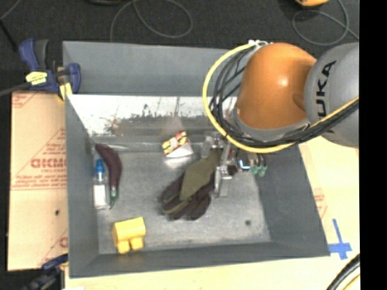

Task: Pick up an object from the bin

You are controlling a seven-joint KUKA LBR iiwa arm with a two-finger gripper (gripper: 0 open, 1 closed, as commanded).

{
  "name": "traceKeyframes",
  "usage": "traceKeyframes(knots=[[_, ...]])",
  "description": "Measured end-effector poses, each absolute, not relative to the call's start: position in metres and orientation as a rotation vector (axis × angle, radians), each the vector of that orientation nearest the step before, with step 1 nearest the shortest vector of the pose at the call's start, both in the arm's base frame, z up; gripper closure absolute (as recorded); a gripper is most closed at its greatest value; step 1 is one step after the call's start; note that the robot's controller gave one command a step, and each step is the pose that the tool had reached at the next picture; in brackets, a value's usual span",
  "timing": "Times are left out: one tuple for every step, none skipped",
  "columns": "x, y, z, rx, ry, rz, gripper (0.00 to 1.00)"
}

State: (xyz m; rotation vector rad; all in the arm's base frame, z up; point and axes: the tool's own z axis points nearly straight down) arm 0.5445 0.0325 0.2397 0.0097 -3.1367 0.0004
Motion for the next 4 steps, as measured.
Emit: traceKeyframes(knots=[[0.546, 0.033, 0.244, 0.009, -3.146, -0.001, 0.00], [0.550, 0.026, 0.194, 0.218, -3.139, 0.001, 0.00], [0.552, 0.024, 0.121, 0.560, -3.101, 0.003, 0.00], [0.605, -0.005, 0.082, 0.721, -3.065, 0.003, 0.00]])
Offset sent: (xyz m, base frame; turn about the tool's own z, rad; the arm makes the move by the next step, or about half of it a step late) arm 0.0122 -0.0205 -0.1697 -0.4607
